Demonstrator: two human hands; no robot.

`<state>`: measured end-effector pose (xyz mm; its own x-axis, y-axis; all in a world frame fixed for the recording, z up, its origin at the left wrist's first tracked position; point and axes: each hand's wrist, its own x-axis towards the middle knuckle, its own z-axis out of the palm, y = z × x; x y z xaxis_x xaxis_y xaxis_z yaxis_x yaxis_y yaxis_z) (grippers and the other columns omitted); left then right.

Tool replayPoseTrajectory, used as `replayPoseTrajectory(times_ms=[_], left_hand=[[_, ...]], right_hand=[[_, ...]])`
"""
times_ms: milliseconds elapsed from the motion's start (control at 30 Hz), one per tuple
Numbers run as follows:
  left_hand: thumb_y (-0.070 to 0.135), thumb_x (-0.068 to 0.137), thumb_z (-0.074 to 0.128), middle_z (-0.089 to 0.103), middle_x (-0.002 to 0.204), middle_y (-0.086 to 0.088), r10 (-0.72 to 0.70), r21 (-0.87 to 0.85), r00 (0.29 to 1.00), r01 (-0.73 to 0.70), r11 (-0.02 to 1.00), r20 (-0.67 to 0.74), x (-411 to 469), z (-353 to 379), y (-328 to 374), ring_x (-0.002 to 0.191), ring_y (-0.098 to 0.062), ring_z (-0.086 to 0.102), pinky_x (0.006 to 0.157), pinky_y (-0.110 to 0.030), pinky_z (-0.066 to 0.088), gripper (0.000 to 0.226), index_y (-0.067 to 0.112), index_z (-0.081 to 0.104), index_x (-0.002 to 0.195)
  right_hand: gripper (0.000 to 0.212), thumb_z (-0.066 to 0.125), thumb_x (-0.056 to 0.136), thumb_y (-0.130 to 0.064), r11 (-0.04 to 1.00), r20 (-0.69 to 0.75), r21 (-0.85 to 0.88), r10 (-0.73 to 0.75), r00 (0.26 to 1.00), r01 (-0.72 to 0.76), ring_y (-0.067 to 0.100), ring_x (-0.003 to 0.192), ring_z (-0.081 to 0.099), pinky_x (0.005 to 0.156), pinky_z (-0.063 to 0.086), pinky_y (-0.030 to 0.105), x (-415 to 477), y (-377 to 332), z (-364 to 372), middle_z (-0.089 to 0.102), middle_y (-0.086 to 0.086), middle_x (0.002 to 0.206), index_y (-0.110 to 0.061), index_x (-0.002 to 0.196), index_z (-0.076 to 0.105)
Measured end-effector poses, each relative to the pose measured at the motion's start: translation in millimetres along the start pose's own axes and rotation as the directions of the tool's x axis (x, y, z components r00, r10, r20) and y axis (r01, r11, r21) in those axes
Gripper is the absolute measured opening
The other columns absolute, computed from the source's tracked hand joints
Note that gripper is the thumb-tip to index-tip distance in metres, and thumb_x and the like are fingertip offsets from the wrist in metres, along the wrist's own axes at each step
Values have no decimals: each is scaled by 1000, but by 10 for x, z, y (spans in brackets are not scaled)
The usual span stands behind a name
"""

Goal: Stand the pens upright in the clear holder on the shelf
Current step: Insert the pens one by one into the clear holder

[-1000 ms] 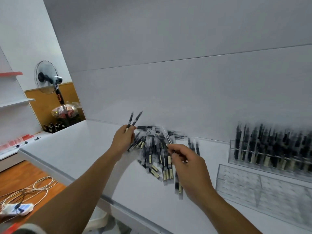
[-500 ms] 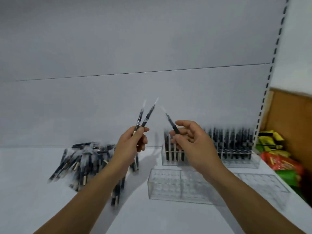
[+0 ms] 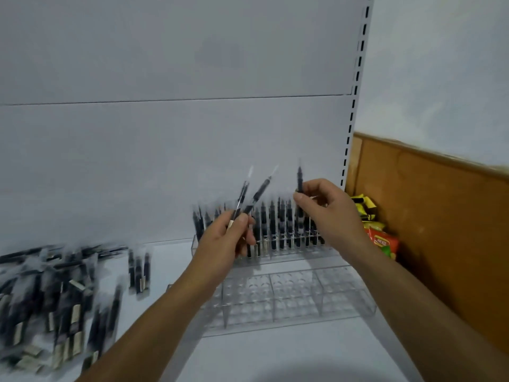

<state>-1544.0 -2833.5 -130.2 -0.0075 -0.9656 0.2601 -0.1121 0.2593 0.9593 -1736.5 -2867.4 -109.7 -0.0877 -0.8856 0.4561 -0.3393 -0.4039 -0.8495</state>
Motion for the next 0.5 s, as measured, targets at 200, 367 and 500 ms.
replayPoseTrajectory(times_ms=[200,367,500], left_hand=[[28,101,41,64,68,5,27,54,1000,-27,998,8,-9,13,-54,59,-12,52,61,-27,42,25,14,60,95],[30,102,40,64,69,4,36,52,999,-36,998,3,10,9,-65,59,-12,52,60,-26,42,25,15,60,97],[30,102,40,64,69,3,40,37,999,-40,999,4,12,10,-80,59,-12,51,58,-23,41,25,15,59,97]], right_hand=[[6,67,90,-26,993,119,-122,13,993,2,19,81,69,80,57,46,137,112,168,68,-1,82,-22,88,63],[11,67,90,-28,961,231,-263,-26,973,89,16,80,65,78,55,36,193,156,286,65,-8,80,-25,84,58],[15,66,90,-37,848,335,-495,-12,942,187,11,75,58,67,46,28,192,162,354,57,-14,74,-29,82,55]])
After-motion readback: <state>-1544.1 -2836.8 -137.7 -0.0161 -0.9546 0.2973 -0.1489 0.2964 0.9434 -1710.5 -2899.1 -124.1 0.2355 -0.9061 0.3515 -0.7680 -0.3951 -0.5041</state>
